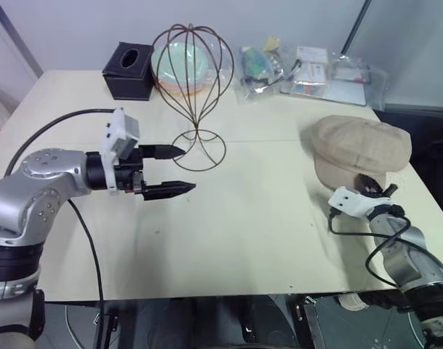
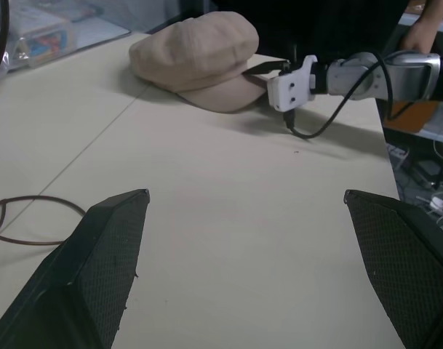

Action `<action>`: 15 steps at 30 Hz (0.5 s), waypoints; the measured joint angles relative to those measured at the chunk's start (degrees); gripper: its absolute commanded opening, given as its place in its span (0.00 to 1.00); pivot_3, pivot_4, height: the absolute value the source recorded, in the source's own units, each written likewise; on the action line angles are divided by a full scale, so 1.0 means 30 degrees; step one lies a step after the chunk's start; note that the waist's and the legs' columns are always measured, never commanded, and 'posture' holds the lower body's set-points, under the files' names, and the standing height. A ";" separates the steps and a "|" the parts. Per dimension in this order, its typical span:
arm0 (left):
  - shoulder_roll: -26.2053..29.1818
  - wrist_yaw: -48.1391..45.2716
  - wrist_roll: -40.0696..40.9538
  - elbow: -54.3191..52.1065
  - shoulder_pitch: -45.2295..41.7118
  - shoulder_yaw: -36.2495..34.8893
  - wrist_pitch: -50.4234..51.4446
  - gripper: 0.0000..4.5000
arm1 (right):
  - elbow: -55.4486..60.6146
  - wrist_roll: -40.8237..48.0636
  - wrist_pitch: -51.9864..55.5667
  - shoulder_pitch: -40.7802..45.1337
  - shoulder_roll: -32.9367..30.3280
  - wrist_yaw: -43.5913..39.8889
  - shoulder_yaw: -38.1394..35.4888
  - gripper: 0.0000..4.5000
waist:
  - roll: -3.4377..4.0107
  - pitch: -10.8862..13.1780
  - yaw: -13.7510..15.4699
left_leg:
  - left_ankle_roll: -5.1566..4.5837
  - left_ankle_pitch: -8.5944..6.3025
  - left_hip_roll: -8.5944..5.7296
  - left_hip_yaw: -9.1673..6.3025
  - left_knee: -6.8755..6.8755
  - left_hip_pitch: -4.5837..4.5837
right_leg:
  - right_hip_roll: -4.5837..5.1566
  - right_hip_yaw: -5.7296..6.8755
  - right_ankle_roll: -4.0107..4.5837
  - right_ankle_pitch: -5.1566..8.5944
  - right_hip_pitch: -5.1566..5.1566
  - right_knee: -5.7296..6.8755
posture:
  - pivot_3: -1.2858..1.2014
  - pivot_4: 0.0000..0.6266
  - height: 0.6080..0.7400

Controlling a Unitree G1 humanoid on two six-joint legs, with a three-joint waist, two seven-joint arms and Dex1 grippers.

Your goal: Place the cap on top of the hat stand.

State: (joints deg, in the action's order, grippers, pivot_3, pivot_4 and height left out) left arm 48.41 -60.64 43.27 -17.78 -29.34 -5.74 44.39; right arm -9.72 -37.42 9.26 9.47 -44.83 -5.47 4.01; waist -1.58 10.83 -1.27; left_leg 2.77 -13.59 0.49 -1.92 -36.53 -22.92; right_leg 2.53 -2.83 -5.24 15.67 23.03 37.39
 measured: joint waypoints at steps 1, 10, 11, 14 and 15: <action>-0.0002 0.0016 0.0010 0.0035 -0.0040 0.0000 0.0048 1.00 | 0.0030 -0.0006 -0.0002 0.0124 -0.0015 0.0002 -0.0047 0.01 | -0.0021 -0.0013 -0.0022 | 0.0000 0.0000 0.0002 0.0000 0.0004 0.0022 | -0.0001 0.0000 0.0000 0.0000 -0.0017 0.0000 | 0.52 0.24 1.00; 0.0017 0.1675 0.1582 -0.0344 0.0850 -0.2628 0.1038 1.00 | 0.1196 0.0415 0.0123 0.0559 -0.0136 -0.0610 -0.0423 0.01 | 0.0011 0.0008 -0.0224 | -0.0003 -0.0002 0.0005 0.0029 0.0056 0.0097 | 0.0010 -0.0030 -0.0007 -0.0001 -0.0053 0.0000 | 0.52 0.24 1.00; 0.0039 0.2130 0.1975 -0.0382 0.1181 -0.3499 0.1342 1.00 | 0.1784 0.0639 0.0104 0.1039 -0.0293 -0.0932 -0.0543 0.01 | 0.0030 0.0019 -0.0351 | -0.0003 -0.0002 0.0006 0.0026 0.0061 0.0098 | 0.0010 -0.0030 -0.0008 -0.0002 -0.0048 0.0006 | 0.52 0.24 1.00; 0.0091 0.3604 0.3333 -0.0539 0.1947 -0.6162 0.2147 1.00 | 0.3638 0.1194 -0.0049 0.4050 -0.0847 -0.1890 -0.1070 0.01 | 0.0064 0.0049 -0.0591 | -0.0002 -0.0001 0.0013 0.0039 0.0098 0.0104 | 0.0002 -0.0037 -0.0019 -0.0006 -0.0001 0.0045 | 0.52 0.24 1.00; 0.0094 0.3952 0.3689 -0.0549 0.2077 -0.6784 0.2273 1.00 | 0.3973 0.1346 -0.0188 0.5151 -0.0896 -0.2089 -0.1163 0.01 | 0.0063 0.0049 -0.0636 | -0.0002 -0.0002 0.0031 0.0042 0.0111 0.0114 | -0.0014 -0.0037 -0.0018 -0.0006 0.0007 0.0049 | 0.52 0.24 1.00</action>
State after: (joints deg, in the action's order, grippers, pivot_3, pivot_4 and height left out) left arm 48.69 -48.79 54.33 -19.43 -23.11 -26.10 51.21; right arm 2.20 -33.38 8.70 24.92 -47.52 -11.73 0.52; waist -1.39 10.98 -3.17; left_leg 2.77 -13.59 0.58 -1.80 -36.20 -22.58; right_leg 2.48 -2.94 -5.30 15.65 23.06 37.54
